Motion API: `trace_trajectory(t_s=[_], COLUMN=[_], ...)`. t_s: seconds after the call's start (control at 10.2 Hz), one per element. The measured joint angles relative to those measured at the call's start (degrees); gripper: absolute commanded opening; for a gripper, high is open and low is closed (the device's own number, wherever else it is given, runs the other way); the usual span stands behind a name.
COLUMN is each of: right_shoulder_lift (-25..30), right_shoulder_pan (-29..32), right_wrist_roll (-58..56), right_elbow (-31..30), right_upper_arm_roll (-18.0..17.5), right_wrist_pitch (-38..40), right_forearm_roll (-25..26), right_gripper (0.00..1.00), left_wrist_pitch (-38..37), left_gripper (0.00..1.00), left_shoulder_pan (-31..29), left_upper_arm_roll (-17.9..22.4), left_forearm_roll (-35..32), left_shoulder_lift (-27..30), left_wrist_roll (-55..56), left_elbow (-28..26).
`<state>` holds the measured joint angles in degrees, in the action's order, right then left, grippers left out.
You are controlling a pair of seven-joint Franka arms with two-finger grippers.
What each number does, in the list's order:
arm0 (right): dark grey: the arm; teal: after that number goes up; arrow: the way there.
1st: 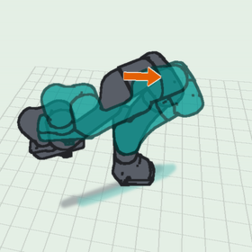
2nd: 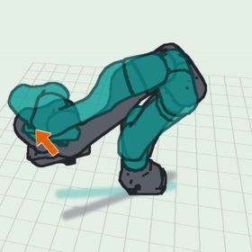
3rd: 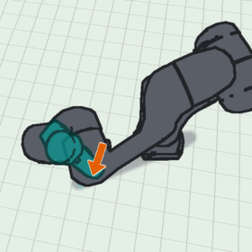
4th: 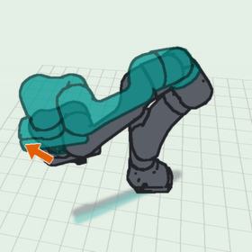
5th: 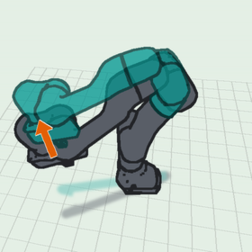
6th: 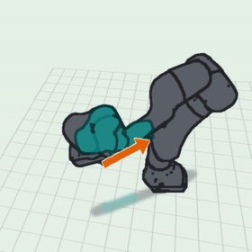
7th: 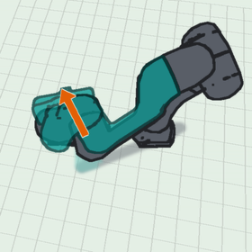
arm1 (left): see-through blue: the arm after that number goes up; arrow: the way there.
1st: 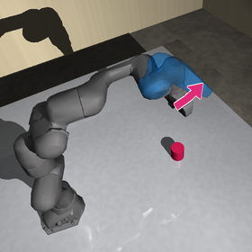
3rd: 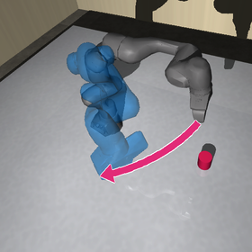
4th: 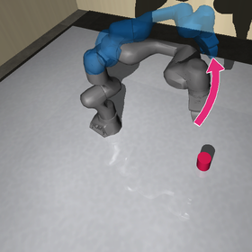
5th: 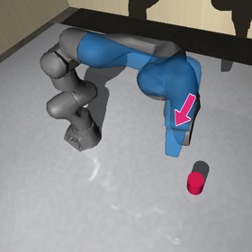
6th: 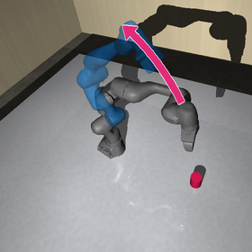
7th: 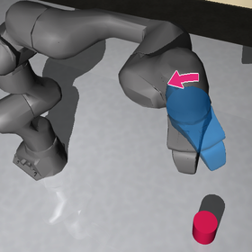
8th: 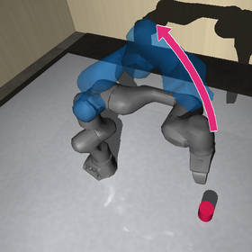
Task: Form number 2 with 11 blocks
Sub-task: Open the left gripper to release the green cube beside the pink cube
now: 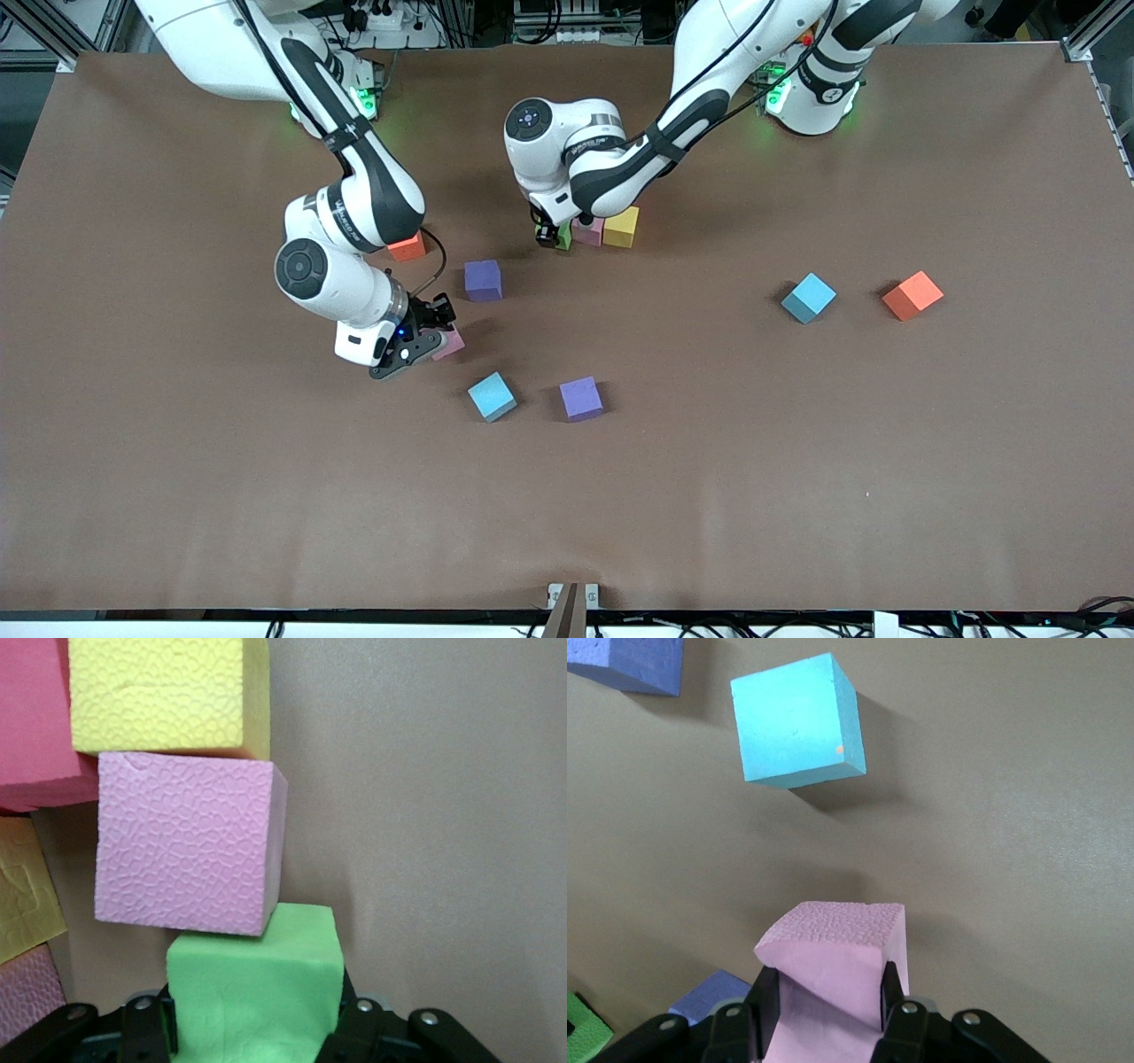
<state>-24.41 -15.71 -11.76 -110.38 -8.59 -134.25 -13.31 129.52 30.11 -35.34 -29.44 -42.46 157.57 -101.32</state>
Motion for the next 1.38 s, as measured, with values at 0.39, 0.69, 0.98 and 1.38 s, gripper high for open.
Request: trace_trajectory(t_s=[0.39, 0.69, 0.98, 1.38], right_shoulder_lift=[0.0, 0.0, 0.0, 0.0], right_shoulder_pan=[0.0, 0.0, 0.0, 0.0], right_wrist_roll=[0.0, 0.0, 0.0, 0.0], right_elbow=[0.0, 0.0, 0.0, 0.0], right_upper_arm_roll=[0.0, 0.0, 0.0, 0.0], right_wrist_pitch=[0.0, 0.0, 0.0, 0.0], right_forearm_roll=[0.0, 0.0, 0.0, 0.0], right_gripper=[0.49, 0.49, 0.49, 0.49], left_wrist_pitch=[0.0, 0.1, 0.3, 0.4], left_gripper=[0.00, 0.00, 0.00, 1.00], left_shoulder_pan=[0.1, 0.3, 0.3, 0.3], left_upper_arm_roll=[-0.5, -0.6, -0.6, -0.6], left_forearm_roll=[0.5, 0.6, 0.6, 1.1], left_shoulder_lift=[0.0, 0.0, 0.0, 0.0], left_wrist_roll=[0.4, 0.4, 0.4, 0.5], left_elbow=[0.0, -0.3, -0.9, -0.9])
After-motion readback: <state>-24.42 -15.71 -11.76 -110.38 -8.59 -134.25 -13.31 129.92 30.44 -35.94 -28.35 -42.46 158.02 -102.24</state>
